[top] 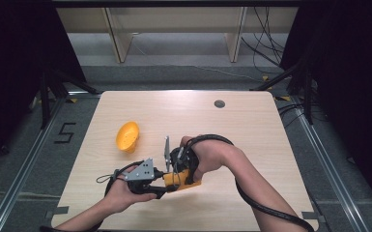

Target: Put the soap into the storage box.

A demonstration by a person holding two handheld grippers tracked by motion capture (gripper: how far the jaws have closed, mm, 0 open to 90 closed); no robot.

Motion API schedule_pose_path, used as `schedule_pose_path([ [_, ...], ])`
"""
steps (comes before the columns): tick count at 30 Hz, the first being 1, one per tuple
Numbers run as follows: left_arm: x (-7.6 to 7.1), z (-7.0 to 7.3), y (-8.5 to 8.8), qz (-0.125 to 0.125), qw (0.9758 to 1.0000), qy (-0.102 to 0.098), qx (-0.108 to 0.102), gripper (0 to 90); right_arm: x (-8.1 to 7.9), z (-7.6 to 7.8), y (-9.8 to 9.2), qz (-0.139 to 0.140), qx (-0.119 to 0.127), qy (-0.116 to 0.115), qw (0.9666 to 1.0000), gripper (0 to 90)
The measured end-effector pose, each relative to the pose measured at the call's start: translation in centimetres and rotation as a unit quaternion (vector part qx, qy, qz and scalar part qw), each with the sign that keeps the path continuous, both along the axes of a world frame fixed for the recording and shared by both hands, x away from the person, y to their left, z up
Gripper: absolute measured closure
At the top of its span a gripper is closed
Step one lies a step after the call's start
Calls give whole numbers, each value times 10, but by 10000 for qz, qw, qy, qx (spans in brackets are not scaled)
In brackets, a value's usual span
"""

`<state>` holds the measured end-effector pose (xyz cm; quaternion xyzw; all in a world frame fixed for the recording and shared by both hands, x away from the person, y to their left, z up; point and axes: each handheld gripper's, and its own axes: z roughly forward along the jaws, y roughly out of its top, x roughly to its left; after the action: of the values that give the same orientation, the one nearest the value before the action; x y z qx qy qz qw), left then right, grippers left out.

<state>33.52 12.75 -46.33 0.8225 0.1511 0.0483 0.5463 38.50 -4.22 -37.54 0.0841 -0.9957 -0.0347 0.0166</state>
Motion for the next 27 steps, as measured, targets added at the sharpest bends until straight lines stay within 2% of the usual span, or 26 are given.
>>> schedule_pose_path([
  [1,1,1,0,-44,10000,-69,7,602,0,1,0,-48,-31,-6,10000,605],
  [2,0,2,0,13,10000,1,2,603,2,0,0,94,32,-35,9999,601],
  [3,0,3,1,15,10000,-7,39,603,1,0,0,8,55,-20,10000,597],
  [4,1,3,2,-8,10000,-57,56,604,-1,2,-1,-251,-25,11,9997,586],
  [6,0,3,2,56,10000,-55,48,604,3,3,-1,-147,165,-2,9998,509],
  [7,-1,3,2,77,9999,68,29,604,2,5,-2,-293,187,-11,9994,469],
  [8,-1,3,2,93,9999,68,35,604,3,6,-4,-354,254,-75,9990,454],
  [9,-1,3,3,169,9997,-69,159,605,3,8,-5,-426,294,-62,9986,442],
  [10,1,3,4,131,9997,-105,171,605,5,9,-8,-376,412,-86,9984,418],
  [11,-1,2,4,229,9997,-20,128,605,7,11,-10,-365,479,-57,9982,398],
  [12,1,2,5,185,9995,-148,199,605,9,13,-13,-343,615,-107,9975,378],
  [13,-1,0,5,305,9994,-45,160,605,9,16,-18,-472,695,-79,9964,361],
  [14,1,0,6,302,9993,-96,177,605,11,18,-21,-437,907,-127,9948,353],
  [15,1,-1,7,370,9990,-80,220,605,8,21,-26,-720,949,-75,9928,349],
  [16,2,-2,8,424,9989,-45,202,605,8,23,-30,-731,1090,-101,9913,340],
  [18,3,-2,9,532,9983,-39,216,605,8,28,-43,-900,1204,-200,9884,328],
  [20,3,0,12,667,9975,-12,215,606,7,30,-59,-1151,1311,-210,9845,323],
  [23,3,2,18,831,9963,-43,191,606,6,25,-87,-1609,1537,-96,9749,338],
  [24,3,2,19,878,9960,-41,172,605,5,21,-99,-1886,1595,-207,9688,346],
  [25,4,3,22,919,9956,-37,171,606,6,18,-106,-2009,1589,-153,9665,351],
  [27,3,4,26,1114,9937,39,142,605,2,8,-122,-2461,1643,-146,9551,353],
])
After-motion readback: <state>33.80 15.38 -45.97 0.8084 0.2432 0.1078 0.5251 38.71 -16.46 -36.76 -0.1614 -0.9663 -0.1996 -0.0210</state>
